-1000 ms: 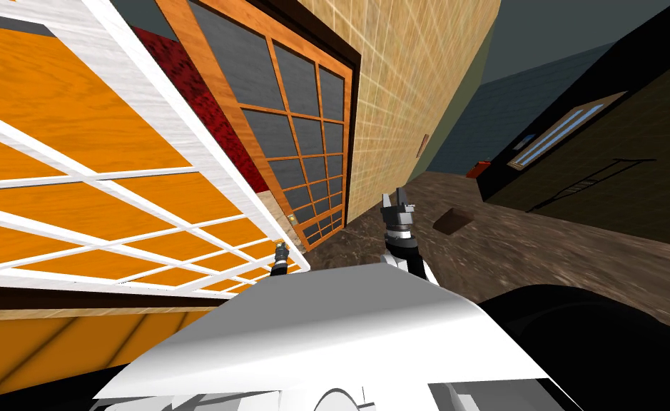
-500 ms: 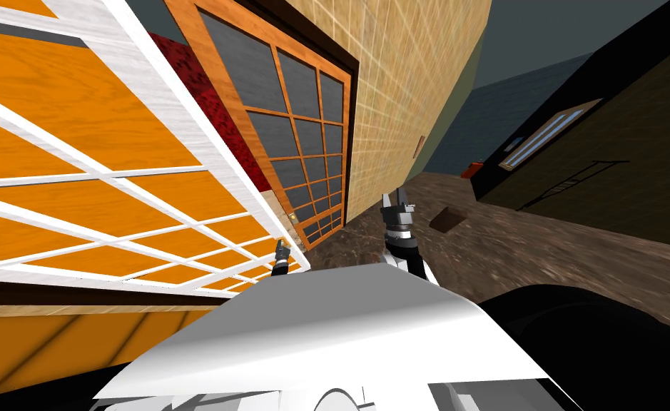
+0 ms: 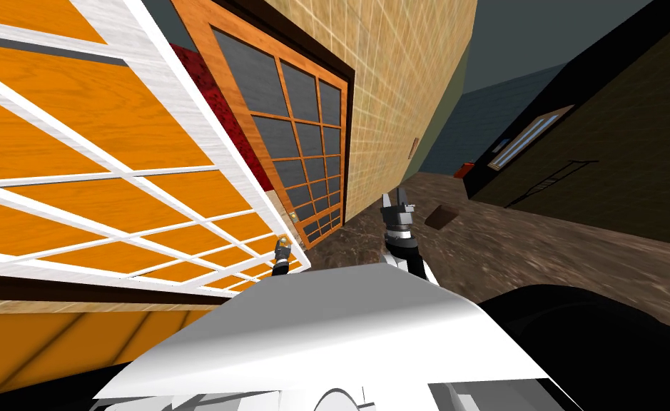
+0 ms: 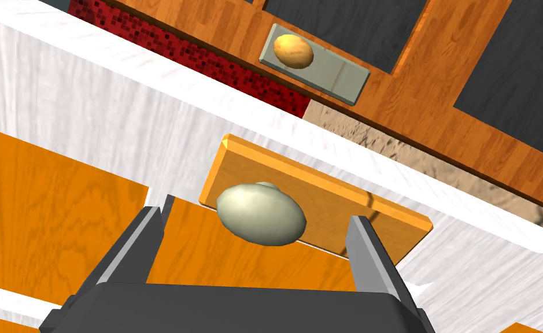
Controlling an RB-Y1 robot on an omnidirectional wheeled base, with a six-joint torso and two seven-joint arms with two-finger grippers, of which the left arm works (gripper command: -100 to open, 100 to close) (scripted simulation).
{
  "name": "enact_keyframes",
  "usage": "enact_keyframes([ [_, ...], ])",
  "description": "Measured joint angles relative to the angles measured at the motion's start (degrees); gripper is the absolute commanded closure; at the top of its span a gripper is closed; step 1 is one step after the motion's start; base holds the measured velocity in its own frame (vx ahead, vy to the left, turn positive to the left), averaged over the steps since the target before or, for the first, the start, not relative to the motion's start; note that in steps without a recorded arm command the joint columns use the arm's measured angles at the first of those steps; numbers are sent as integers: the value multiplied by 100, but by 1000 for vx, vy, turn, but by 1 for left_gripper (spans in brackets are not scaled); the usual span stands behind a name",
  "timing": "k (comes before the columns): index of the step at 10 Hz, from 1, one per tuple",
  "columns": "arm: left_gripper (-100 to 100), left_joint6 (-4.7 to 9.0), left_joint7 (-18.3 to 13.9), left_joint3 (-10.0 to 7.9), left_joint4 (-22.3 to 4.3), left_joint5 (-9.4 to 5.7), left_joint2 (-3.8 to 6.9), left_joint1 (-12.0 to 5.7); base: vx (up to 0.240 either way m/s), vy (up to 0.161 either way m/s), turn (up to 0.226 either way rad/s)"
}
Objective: Pull the door open
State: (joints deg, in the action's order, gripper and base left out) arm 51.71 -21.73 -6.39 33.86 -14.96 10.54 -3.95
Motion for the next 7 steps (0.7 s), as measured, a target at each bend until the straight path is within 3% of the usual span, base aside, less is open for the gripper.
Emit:
enact_keyframes([
  [7, -100, -33, -1019, 125, 53, -399, -46, -34, -49, 16, -48],
])
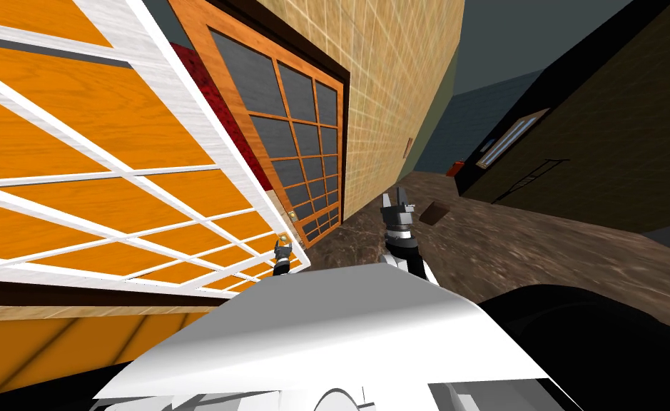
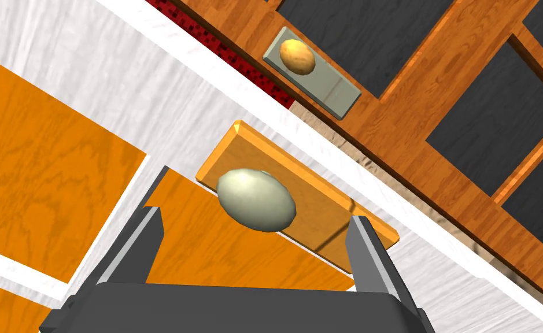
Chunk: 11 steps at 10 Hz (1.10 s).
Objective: Pull the door open
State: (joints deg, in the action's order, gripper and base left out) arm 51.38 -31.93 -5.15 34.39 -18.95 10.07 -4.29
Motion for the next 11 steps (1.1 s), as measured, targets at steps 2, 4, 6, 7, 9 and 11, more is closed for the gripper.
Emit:
enact_keyframes([
  [2, -100, -11, -282, 32, 17, -103, -12, -6, -45, 19, -34],
  [4, -100, -18, -540, 63, 26, -200, -22, -16, -58, 15, -64],
  [6, -100, -35, -836, 103, 54, -329, -38, -23, -47, 15, -44],
  [7, -100, -43, -988, 123, 70, -394, -47, -24, -36, 15, -28],
  [9, -100, -49, -1246, 154, 76, -492, -58, -35, -55, 17, -70],
  [11, -100, -58, -1546, 194, 83, -620, -72, -53, -47, 19, -35],
])
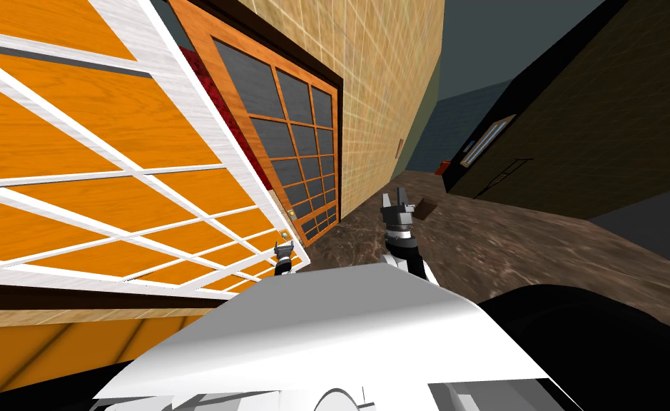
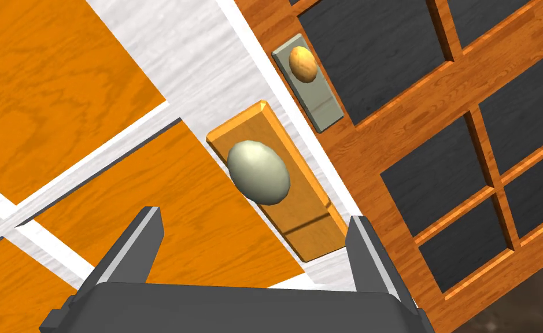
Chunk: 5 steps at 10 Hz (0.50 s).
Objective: Pull the door open
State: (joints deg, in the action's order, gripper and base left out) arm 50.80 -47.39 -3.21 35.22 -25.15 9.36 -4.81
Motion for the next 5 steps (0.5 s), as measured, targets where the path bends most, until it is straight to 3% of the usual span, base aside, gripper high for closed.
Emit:
enact_keyframes([
  [5, -100, -27, -706, 87, 42, -279, -34, -20, -50, 12, -45],
])
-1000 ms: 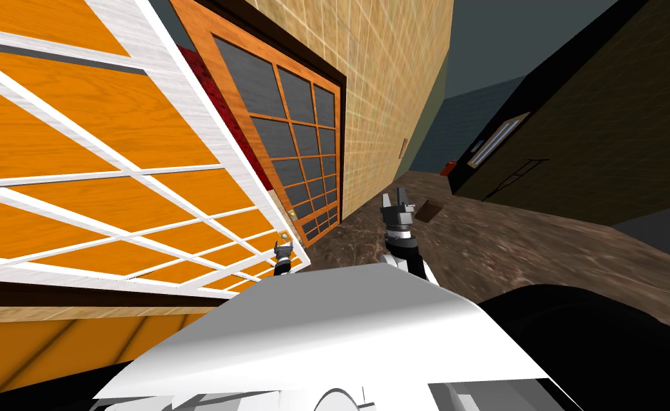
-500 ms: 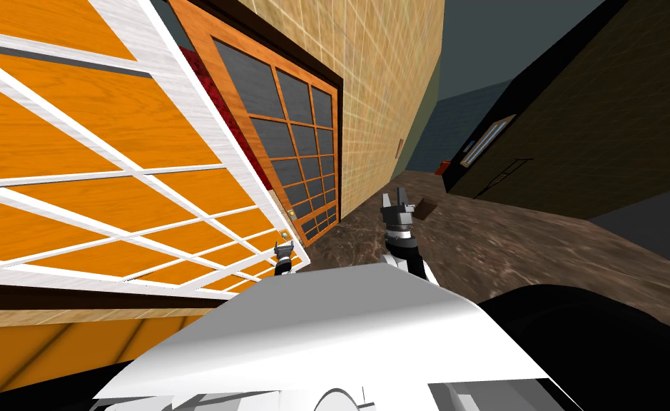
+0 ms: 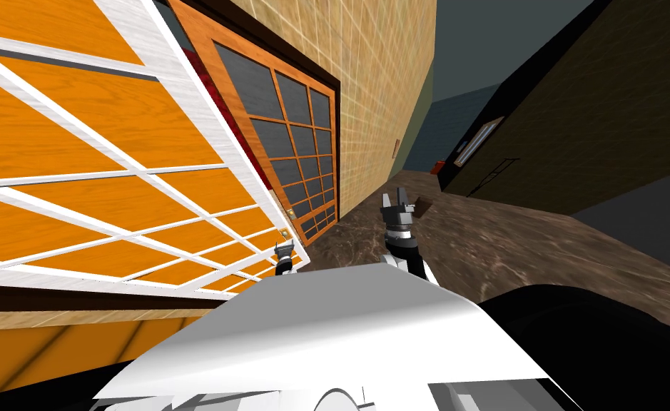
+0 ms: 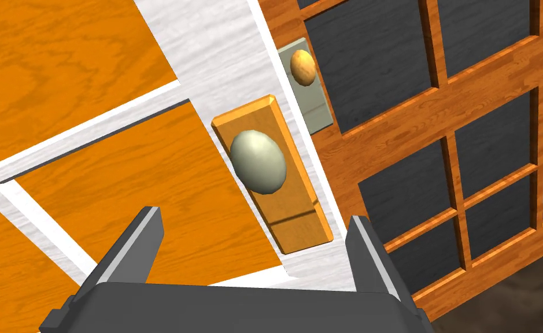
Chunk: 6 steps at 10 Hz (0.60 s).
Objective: Pull the door open
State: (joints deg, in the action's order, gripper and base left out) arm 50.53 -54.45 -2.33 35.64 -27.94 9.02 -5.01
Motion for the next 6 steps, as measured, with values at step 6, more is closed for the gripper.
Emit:
enact_keyframes([
  [6, -100, -24, -836, 97, 33, -307, -34, -28, -51, 10, -45],
])
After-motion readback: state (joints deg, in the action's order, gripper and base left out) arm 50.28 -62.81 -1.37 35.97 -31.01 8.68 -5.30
